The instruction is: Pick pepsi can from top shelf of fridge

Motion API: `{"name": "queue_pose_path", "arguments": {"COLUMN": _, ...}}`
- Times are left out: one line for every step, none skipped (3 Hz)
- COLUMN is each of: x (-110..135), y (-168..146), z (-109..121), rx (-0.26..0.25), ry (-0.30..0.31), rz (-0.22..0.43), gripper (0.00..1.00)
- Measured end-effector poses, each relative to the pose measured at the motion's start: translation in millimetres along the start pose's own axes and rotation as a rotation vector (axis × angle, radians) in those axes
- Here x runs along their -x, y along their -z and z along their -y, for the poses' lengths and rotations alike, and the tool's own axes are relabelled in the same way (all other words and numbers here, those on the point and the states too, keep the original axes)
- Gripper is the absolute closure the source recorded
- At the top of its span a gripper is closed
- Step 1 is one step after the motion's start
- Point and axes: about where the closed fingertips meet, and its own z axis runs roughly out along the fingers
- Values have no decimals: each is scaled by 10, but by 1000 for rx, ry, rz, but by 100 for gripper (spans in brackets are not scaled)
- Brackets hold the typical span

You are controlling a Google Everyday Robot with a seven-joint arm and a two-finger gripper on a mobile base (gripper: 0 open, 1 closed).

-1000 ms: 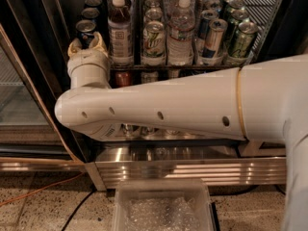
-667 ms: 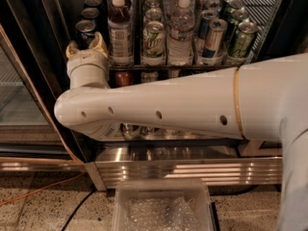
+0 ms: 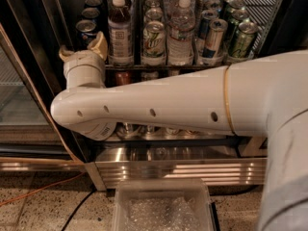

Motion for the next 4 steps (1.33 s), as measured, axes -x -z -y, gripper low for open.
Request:
{"name": "queue_pose_path", "arguments": {"x": -28, "y": -108, "z": -32, "rx": -5, "ry": 5, "rz": 0, "gripper": 33}}
{"name": "queue_pose_path", "arguments": {"x": -38, "y": -215, "z": -22, "rx": -20, "ry": 8, "rz": 4, "gripper": 34}}
{"name": "queue_pose_path", "arguments": {"x": -33, "y": -331, "z": 45, "rx": -49, "ry": 10, "rz": 12, "gripper": 35}}
{"name": "queue_pose_path", "arguments": {"x": -56, "y": -407, "z": 98, "rx": -71, "ry": 11, "rz": 12, "gripper": 35}}
